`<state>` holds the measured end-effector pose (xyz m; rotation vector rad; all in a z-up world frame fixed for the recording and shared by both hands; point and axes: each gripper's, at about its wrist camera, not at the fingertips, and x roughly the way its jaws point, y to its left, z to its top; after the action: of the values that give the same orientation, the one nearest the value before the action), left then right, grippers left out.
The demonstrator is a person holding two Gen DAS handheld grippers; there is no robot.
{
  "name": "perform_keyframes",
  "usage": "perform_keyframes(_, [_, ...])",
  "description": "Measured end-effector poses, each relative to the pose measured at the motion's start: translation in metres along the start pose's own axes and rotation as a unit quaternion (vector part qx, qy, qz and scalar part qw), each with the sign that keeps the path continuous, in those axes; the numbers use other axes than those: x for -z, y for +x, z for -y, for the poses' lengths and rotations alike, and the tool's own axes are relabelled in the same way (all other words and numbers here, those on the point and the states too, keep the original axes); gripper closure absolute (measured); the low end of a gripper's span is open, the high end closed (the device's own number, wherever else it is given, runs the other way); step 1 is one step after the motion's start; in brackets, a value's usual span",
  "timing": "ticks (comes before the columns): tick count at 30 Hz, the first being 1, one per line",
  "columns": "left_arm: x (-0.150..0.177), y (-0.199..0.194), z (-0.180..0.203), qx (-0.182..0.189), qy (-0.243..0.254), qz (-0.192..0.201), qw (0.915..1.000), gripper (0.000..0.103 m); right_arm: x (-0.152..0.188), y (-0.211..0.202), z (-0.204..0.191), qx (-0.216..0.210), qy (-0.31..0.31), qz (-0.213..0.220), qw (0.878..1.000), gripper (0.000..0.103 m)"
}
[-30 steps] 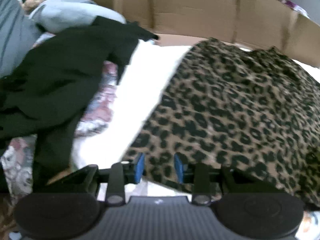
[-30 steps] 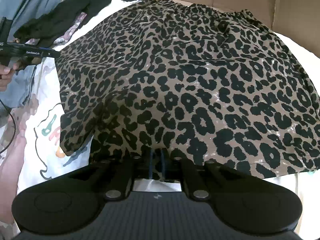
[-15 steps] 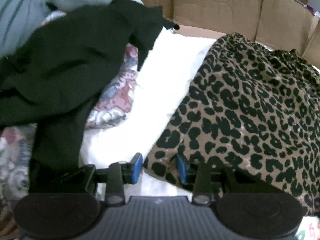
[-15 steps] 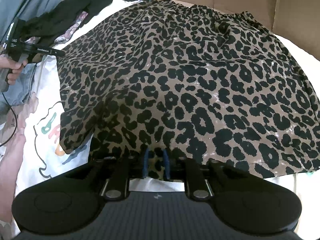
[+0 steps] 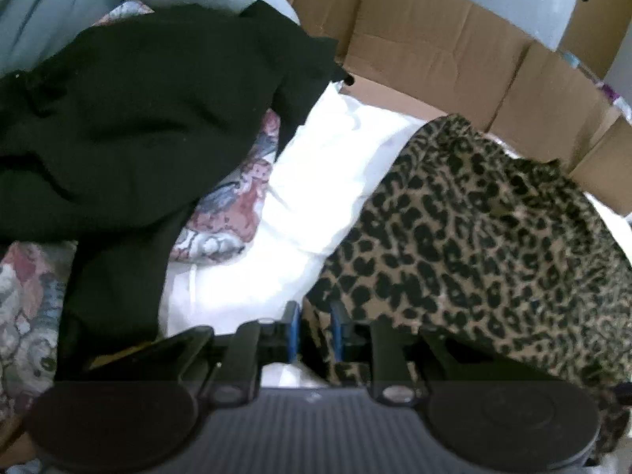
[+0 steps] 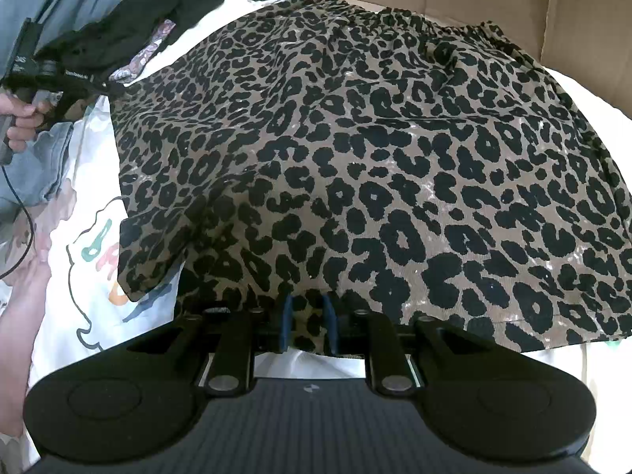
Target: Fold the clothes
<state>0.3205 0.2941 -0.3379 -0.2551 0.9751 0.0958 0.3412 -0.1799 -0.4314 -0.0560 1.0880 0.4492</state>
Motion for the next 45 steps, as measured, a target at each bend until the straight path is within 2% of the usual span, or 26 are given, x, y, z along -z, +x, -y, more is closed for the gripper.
perform_keyframes(9, [0.006, 0.029, -0.012, -0.002, -0.005, -0.017, 0.9998, 0.082, 0.001, -0.001, -0.001, -0.001, -0.003, 0.002, 1.0, 0.079])
perform_keyframes(10, [0.007, 0.032, -0.015, 0.0, -0.005, -0.018, 0.9998, 0.079, 0.001, -0.001, -0.001, -0.001, -0.004, 0.001, 1.0, 0.079])
perform_keyframes(18, [0.014, 0.033, -0.03, 0.029, -0.016, -0.017, 0.9993, 0.079, 0.002, -0.001, -0.003, -0.002, -0.012, 0.0, 1.0, 0.079])
perform_keyframes(19, [0.014, 0.031, -0.029, 0.029, -0.017, -0.017, 0.9993, 0.081, 0.002, -0.001, -0.003, -0.002, -0.011, 0.0, 1.0, 0.079])
perform_keyframes(21, [0.012, 0.026, -0.027, 0.028, -0.018, -0.016, 0.9993, 0.097, 0.001, -0.001, -0.003, -0.003, -0.009, 0.001, 1.0, 0.079])
perform_keyframes(23, [0.01, 0.02, -0.025, 0.026, -0.02, -0.015, 0.9994, 0.1, 0.0, -0.003, -0.002, -0.004, -0.006, 0.004, 1.0, 0.079])
perform_keyframes(26, [0.006, 0.006, -0.016, 0.033, -0.019, -0.006, 0.9993, 0.1, -0.004, -0.009, 0.0, -0.019, -0.002, 0.011, 1.0, 0.078])
perform_keyframes(30, [-0.001, -0.011, 0.0, 0.038, -0.008, 0.003, 0.9992, 0.1, -0.01, -0.017, -0.001, -0.028, -0.004, 0.029, 0.999, 0.065])
perform_keyframes(36, [-0.011, -0.024, 0.031, 0.022, 0.012, 0.019, 0.9995, 0.1, -0.022, -0.025, -0.006, -0.031, -0.005, 0.055, 0.998, 0.065])
perform_keyframes(45, [-0.012, -0.029, 0.091, 0.06, 0.027, 0.011, 0.9978, 0.1, -0.048, -0.04, -0.013, -0.041, 0.015, 0.096, 0.994, 0.065])
